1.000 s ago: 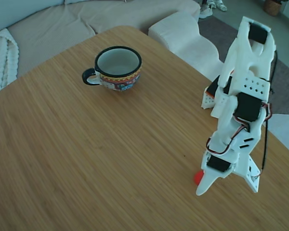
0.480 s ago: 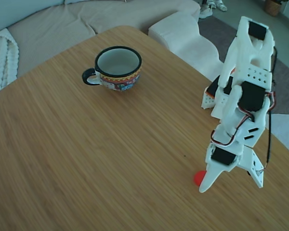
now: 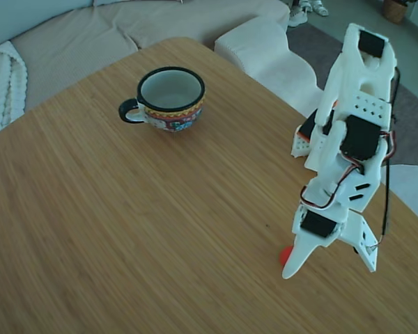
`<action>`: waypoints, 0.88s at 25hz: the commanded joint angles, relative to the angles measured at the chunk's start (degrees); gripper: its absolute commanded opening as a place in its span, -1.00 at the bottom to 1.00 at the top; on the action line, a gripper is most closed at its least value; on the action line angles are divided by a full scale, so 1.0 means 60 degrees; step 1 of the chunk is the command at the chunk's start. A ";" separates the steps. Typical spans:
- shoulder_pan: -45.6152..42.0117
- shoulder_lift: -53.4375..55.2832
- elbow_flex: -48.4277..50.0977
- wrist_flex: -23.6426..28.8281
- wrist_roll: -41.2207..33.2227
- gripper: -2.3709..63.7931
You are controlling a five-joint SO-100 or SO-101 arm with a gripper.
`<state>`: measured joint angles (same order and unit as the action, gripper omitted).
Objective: Grasp a red cap and put it in the cup.
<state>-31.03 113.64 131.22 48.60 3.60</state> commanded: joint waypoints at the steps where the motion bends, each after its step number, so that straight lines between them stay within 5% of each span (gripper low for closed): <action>1: -0.0029 -0.0293 -0.0117 -0.0322 -0.0015 0.31; 6: -0.0044 -0.0938 -0.0513 -0.0293 0.0000 0.33; 22: -0.0146 -0.1069 -0.1187 0.2095 -0.0015 0.33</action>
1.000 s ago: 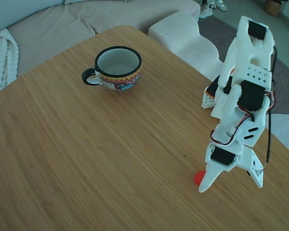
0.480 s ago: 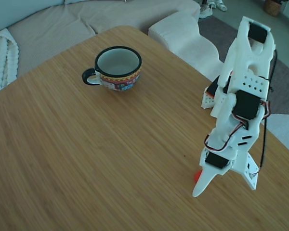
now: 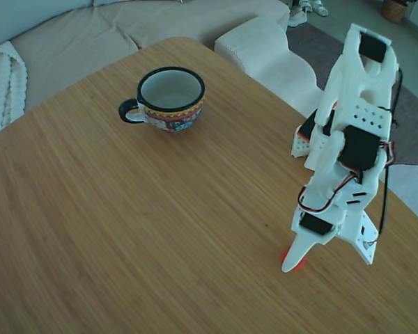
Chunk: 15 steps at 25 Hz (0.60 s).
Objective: Grasp a red cap and put it in the cup.
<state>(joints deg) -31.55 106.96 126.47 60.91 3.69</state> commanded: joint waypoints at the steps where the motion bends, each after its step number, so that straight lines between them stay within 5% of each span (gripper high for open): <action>1: -0.0117 0.0044 -0.0396 0.0044 -0.0029 0.33; 15: -0.0586 0.0015 -0.0132 -0.0498 -0.0015 0.33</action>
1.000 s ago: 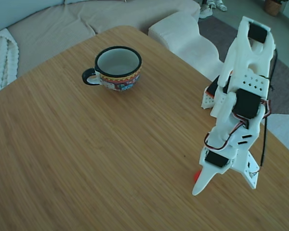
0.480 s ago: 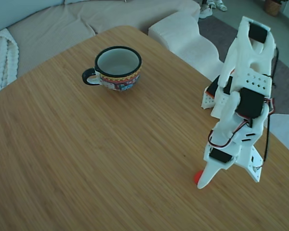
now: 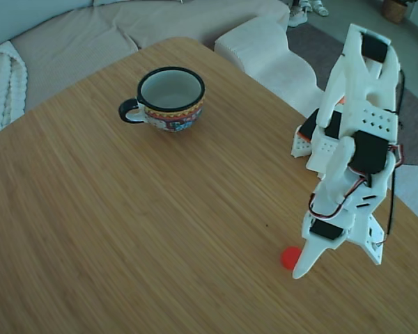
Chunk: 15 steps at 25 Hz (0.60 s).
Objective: Grasp a red cap and put it in the cup.
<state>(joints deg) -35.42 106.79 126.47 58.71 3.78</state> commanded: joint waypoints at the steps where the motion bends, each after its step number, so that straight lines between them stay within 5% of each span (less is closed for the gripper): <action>1: 0.0059 0.0044 -0.0132 -0.0132 -0.0029 0.33; 15: 0.0044 -0.1377 -0.0352 -0.0557 -0.0029 0.33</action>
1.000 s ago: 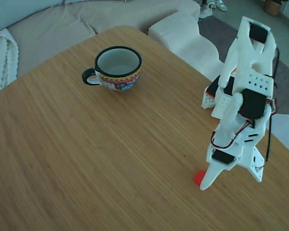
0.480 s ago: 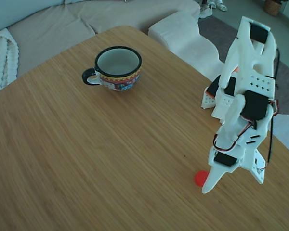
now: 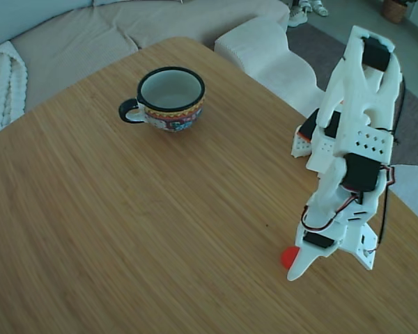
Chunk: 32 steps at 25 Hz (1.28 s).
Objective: Grasp a red cap and put it in the cup.
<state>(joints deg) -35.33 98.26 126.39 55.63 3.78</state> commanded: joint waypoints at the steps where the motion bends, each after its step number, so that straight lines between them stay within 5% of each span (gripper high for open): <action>1: 0.0044 0.0044 -0.0337 -0.0044 -0.0029 0.33; 32: 0.0249 -0.0923 -0.0952 0.0088 0.0015 0.33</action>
<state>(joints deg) -33.84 92.11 123.22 56.16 3.78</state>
